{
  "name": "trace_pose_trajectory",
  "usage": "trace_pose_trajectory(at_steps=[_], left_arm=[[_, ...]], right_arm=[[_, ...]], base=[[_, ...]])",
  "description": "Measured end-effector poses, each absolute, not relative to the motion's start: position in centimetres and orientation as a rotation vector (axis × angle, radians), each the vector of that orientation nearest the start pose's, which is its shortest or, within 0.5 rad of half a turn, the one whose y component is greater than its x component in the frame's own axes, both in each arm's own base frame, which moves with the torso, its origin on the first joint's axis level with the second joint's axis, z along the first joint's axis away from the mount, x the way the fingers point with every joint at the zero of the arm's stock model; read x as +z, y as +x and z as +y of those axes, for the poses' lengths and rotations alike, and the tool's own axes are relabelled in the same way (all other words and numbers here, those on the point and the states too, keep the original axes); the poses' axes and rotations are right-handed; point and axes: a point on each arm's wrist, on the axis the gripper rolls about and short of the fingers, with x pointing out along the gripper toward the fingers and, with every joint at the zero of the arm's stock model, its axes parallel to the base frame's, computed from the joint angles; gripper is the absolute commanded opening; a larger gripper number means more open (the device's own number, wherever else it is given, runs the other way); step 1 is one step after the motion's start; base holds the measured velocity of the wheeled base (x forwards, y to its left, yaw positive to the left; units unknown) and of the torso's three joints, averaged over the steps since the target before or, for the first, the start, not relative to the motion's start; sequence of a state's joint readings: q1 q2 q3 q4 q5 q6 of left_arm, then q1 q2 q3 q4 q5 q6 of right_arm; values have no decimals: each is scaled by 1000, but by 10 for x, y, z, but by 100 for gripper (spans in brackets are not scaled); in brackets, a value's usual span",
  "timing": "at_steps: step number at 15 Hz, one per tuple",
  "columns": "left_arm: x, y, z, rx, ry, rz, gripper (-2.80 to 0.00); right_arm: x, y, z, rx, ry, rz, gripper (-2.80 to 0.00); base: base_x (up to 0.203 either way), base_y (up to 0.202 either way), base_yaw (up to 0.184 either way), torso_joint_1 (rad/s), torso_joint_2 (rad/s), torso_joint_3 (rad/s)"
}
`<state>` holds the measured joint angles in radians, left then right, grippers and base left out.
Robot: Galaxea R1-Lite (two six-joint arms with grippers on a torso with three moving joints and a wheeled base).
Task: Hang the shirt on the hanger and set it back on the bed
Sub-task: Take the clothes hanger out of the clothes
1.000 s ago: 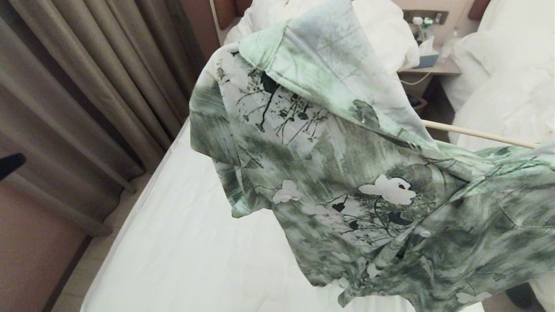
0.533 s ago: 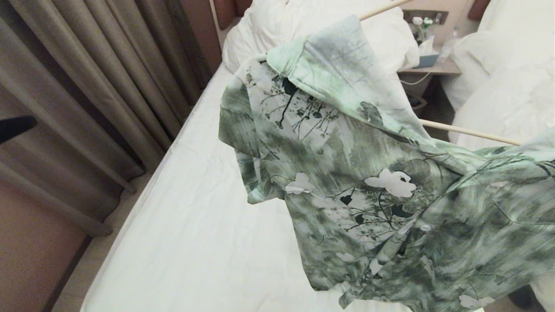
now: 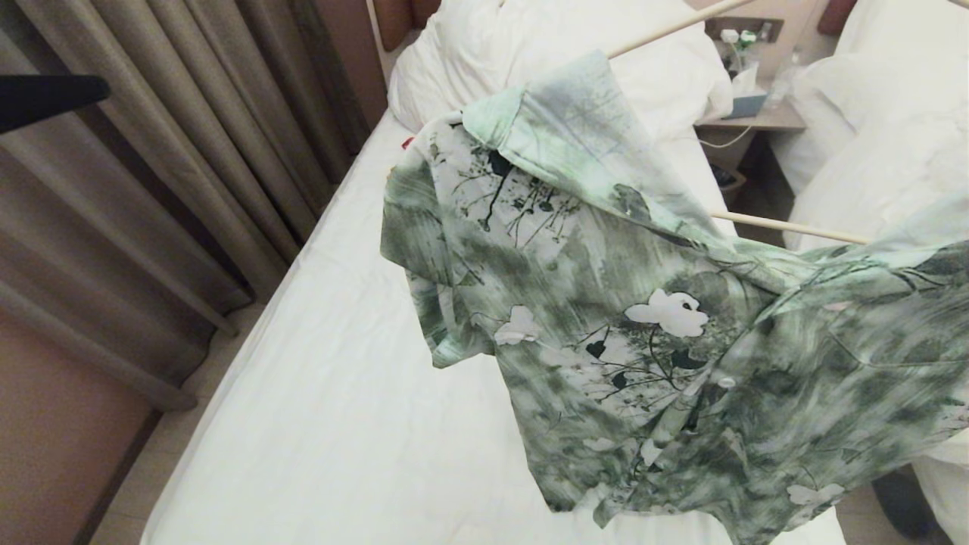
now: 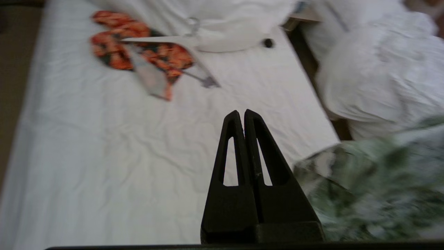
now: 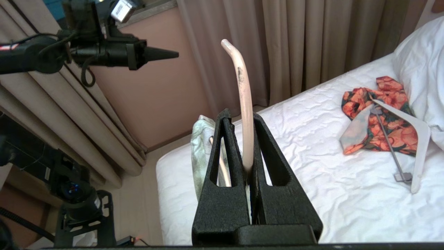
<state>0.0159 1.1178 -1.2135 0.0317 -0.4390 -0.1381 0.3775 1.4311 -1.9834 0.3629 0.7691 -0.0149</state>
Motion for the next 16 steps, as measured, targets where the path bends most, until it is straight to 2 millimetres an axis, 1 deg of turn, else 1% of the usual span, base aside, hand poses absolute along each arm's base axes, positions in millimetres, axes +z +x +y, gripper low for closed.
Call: trace_pose_trajectory(at_steps=[3,5,7,9,11,14,16], left_arm=[[368,158,-8,-565,-101,1,-280],[368,176,-7,-588,-77,14,-280],[373,194,-6,-590,-68,14,-280],[377,205,-6,-593,-65,9,-280],[380,209,-10,-615,-64,3,-280],[382,205,-24,-672,-67,4,-280],[377,203,-36,-672,-87,27,-280]], right_arm=[[470,148,76,1169,-52,-198,-280],[469,149,76,1176,-51,-195,-280],[469,150,77,1176,-51,-194,-280],[468,152,77,1175,-50,-189,-280],[468,157,79,1173,-51,-194,-280],[465,166,82,1166,-48,-181,-280],[465,172,83,1152,-50,-191,-280]], base=[[0,0,0,0,0,0],[0,0,0,0,0,0],[0,0,0,0,0,0],[0,0,0,0,0,0],[0,0,0,0,0,0],[0,0,0,0,0,0],[0,0,0,0,0,0]])
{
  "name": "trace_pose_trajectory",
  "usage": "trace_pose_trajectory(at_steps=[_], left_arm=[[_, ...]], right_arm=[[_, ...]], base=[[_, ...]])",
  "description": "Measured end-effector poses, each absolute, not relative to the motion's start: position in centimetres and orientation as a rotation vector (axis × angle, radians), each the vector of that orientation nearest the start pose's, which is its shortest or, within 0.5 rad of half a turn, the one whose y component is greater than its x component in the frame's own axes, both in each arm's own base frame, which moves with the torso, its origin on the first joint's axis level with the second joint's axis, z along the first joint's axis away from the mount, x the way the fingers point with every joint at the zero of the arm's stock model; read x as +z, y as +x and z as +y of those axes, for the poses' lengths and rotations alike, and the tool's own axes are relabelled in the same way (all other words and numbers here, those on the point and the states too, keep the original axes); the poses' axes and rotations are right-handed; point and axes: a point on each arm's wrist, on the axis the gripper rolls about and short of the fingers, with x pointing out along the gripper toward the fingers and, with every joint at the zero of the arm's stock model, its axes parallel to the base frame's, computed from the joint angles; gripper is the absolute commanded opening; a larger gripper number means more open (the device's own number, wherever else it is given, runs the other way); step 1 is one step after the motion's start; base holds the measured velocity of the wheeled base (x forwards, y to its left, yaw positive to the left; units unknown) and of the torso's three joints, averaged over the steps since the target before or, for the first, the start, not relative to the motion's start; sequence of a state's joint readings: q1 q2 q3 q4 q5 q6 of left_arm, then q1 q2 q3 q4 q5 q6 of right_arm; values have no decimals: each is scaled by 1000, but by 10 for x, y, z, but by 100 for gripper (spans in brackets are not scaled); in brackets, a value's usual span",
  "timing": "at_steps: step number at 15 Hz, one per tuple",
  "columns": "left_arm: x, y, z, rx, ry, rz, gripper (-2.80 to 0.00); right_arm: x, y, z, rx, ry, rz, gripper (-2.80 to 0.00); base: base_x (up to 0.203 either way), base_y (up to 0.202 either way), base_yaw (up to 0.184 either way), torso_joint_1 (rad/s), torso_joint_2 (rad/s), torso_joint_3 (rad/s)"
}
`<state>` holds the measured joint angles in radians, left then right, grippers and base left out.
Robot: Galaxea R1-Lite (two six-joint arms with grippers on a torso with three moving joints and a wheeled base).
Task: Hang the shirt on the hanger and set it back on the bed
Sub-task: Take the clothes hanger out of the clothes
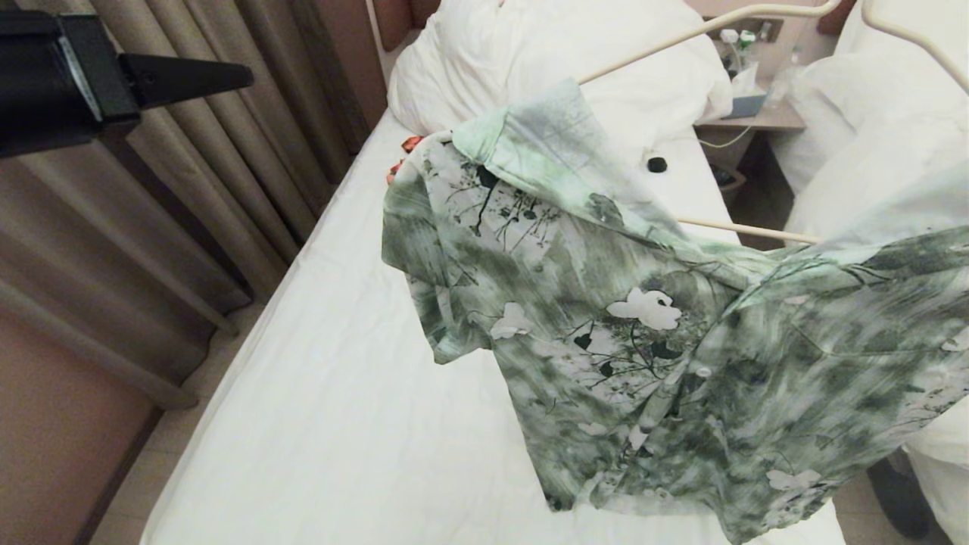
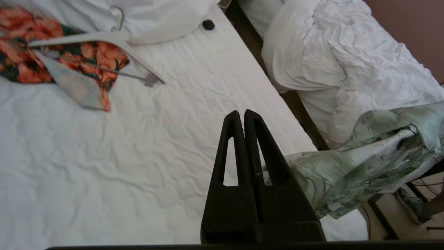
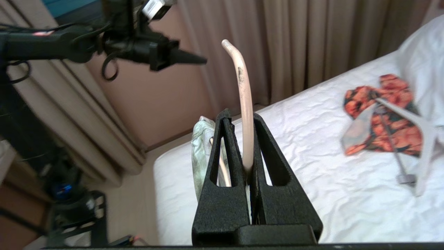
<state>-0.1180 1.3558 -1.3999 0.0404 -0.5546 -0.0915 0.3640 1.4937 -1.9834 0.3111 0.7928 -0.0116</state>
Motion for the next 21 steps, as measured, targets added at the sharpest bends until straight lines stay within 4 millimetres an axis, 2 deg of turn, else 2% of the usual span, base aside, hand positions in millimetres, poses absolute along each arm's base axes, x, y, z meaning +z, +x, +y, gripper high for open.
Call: trace_pose_trajectory(at_steps=[3,6,9,11,15,21], left_arm=[[375,197,-66,-564,-207,57,-280],[374,182,-99,-482,-318,75,-280],[376,167,-120,-425,-459,90,-280],[374,160,-129,-434,-527,115,-280],[367,141,-153,-559,-574,183,-280],[345,155,-188,-590,-606,164,-280]], right_arm=[[464,179,83,1138,-52,-194,-280],[463,184,84,1122,-53,-200,-280],[463,188,85,1098,-53,-209,-280],[463,189,86,1101,-52,-208,-280],[460,191,99,1080,-39,-199,-280],[457,194,110,1094,-33,-190,-280]], base=[[0,0,0,0,0,0],[0,0,0,0,0,0],[0,0,0,0,0,0],[0,0,0,0,0,0],[0,0,0,0,0,0],[0,0,0,0,0,0]])
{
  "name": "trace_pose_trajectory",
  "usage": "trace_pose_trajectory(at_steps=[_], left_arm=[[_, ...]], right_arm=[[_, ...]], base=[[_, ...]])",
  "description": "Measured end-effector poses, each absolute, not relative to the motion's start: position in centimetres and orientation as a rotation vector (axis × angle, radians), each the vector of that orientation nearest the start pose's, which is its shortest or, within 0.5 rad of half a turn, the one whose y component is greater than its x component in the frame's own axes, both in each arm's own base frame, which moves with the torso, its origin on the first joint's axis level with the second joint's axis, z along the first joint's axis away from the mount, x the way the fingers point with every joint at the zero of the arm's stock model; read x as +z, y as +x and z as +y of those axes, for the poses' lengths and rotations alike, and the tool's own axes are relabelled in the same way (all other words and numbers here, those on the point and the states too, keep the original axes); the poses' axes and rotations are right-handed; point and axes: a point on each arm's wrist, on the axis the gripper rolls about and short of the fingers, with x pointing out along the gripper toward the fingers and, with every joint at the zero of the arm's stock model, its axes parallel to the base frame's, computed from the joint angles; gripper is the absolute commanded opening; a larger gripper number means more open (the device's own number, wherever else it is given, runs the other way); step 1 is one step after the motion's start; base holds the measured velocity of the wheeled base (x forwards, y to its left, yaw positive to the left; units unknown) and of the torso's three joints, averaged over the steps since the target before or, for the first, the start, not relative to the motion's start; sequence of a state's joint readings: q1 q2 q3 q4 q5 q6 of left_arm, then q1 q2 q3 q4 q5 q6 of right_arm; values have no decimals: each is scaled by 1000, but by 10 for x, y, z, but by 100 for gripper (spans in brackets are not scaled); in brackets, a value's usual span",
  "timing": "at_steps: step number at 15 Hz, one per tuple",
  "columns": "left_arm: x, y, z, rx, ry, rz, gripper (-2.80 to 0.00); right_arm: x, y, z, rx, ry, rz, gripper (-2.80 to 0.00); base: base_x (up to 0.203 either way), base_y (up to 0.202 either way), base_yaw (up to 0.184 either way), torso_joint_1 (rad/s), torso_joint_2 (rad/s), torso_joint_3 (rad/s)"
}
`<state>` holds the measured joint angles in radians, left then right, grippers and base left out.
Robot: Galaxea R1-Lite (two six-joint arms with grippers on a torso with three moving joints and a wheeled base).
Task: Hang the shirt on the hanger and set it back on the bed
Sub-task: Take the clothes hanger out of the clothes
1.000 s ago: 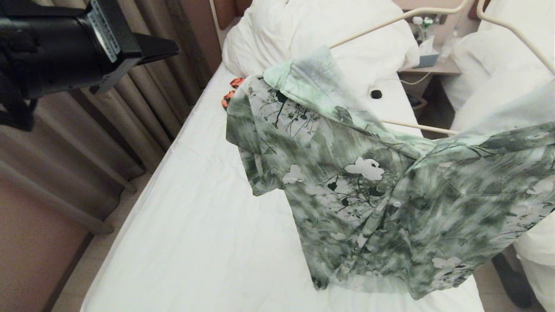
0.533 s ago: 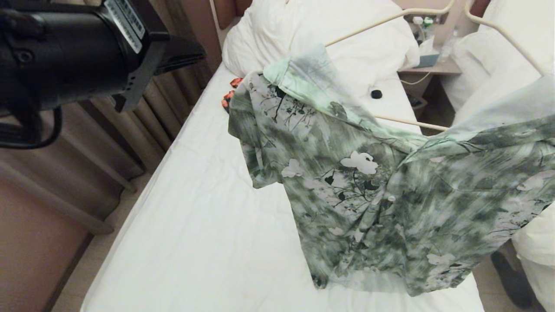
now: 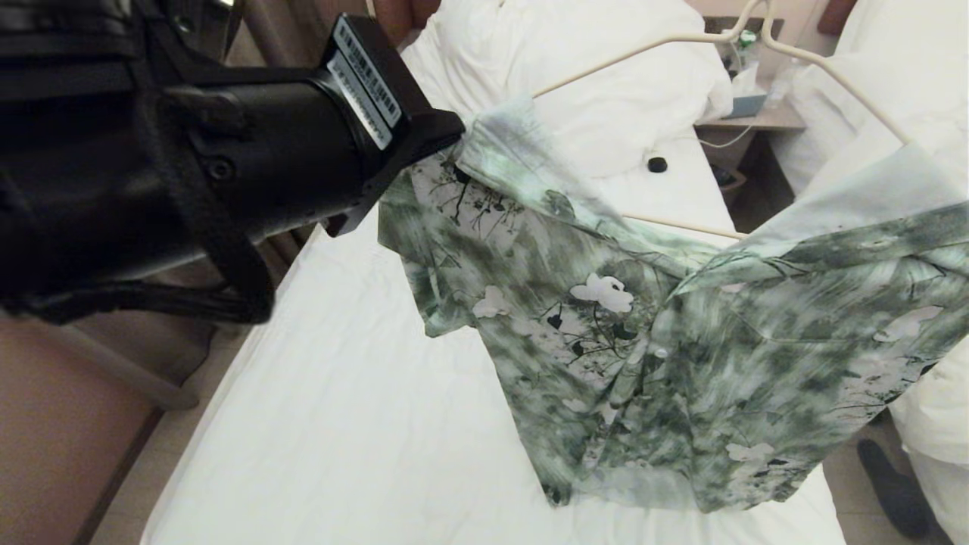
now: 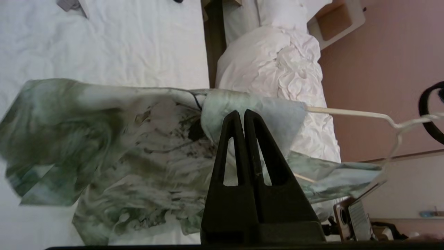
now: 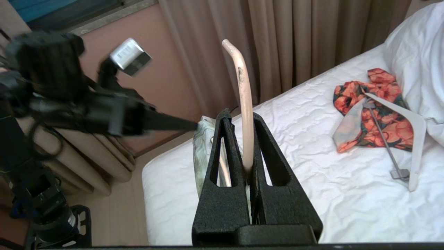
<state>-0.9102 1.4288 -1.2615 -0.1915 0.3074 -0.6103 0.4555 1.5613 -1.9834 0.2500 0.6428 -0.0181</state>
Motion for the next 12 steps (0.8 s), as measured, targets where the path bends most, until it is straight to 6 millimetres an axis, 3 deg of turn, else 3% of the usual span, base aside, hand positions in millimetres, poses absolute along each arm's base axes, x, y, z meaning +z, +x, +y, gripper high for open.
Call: trace_pose_trajectory(at_steps=[1,2,7,12], left_arm=[[341,156,-190,-579,-598,171,-151],[338,157,-191,-569,-591,176,0],[340,144,-190,-571,-592,169,0],[343,145,-194,-593,-575,135,0]], right_arm=[[459,194,110,1092,-34,-207,-280],[459,195,110,1090,-34,-216,-280],[456,202,111,1059,-33,-205,-280],[457,202,111,1062,-32,-210,-280]], base=[[0,0,0,0,0,0],[0,0,0,0,0,0],[0,0,0,0,0,0],[0,0,0,0,0,0]])
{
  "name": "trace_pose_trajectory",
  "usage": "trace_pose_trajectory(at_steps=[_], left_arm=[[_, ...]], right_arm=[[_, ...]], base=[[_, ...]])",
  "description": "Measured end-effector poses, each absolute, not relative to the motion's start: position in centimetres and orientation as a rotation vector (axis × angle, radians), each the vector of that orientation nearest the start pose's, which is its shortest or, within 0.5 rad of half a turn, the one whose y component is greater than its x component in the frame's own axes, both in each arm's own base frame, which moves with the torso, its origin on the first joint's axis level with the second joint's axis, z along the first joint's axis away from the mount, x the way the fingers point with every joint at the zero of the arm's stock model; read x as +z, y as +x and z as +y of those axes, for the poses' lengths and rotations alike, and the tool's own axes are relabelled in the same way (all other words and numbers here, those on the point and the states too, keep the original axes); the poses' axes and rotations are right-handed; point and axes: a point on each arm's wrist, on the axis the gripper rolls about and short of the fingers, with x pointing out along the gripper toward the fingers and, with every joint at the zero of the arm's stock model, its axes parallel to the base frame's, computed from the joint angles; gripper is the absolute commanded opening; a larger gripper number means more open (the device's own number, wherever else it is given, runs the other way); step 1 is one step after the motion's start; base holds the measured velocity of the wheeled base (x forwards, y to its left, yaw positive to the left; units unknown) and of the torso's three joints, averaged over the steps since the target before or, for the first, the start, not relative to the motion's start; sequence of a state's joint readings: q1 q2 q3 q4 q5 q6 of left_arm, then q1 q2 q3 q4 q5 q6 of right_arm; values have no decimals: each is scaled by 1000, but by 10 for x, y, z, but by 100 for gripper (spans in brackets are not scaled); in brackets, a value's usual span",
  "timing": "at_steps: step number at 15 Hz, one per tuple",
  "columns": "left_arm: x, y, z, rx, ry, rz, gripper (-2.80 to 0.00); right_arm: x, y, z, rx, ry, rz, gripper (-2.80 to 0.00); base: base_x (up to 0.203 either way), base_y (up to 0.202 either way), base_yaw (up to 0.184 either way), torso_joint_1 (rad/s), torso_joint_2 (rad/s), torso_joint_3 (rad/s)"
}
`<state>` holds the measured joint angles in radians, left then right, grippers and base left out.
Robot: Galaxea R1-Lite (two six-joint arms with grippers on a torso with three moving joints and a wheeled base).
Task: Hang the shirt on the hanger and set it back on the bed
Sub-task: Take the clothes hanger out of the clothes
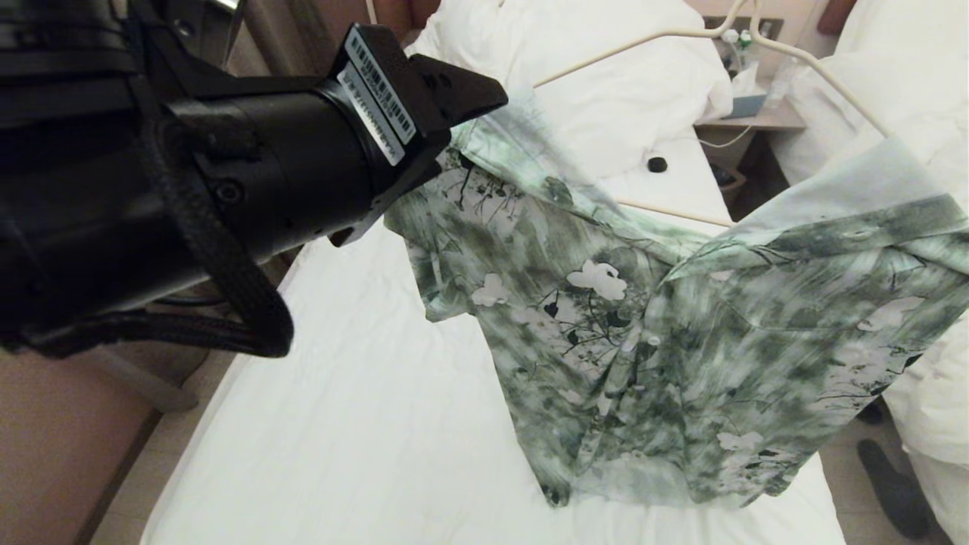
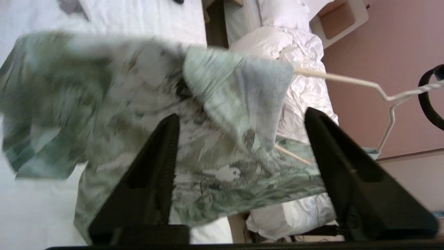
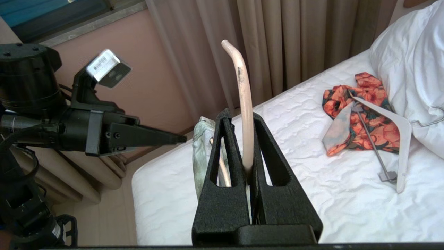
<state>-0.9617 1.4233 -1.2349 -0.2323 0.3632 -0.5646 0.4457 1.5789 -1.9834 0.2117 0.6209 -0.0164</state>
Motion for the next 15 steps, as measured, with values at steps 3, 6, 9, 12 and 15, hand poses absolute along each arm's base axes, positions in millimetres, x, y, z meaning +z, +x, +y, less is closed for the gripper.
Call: trace_pose_trajectory(at_steps=[3,6,9,12,15], left_arm=[[344,149,-200,-602,-577,102,0],[342,150,-204,-606,-570,109,0],[343,151,-205,-610,-571,106,0],[348,150,-209,-645,-577,100,0],[348,153,-215,-662,-580,100,0]], right_arm=[[459,201,111,1062,-34,-230,-280],[459,201,112,1064,-34,-232,-280],[459,201,112,1064,-34,-231,-280],[459,202,112,1064,-35,-242,-280],[460,204,114,1065,-34,-253,-280]], base=[[0,0,0,0,0,0],[0,0,0,0,0,0],[0,0,0,0,0,0],[0,0,0,0,0,0],[0,0,0,0,0,0]])
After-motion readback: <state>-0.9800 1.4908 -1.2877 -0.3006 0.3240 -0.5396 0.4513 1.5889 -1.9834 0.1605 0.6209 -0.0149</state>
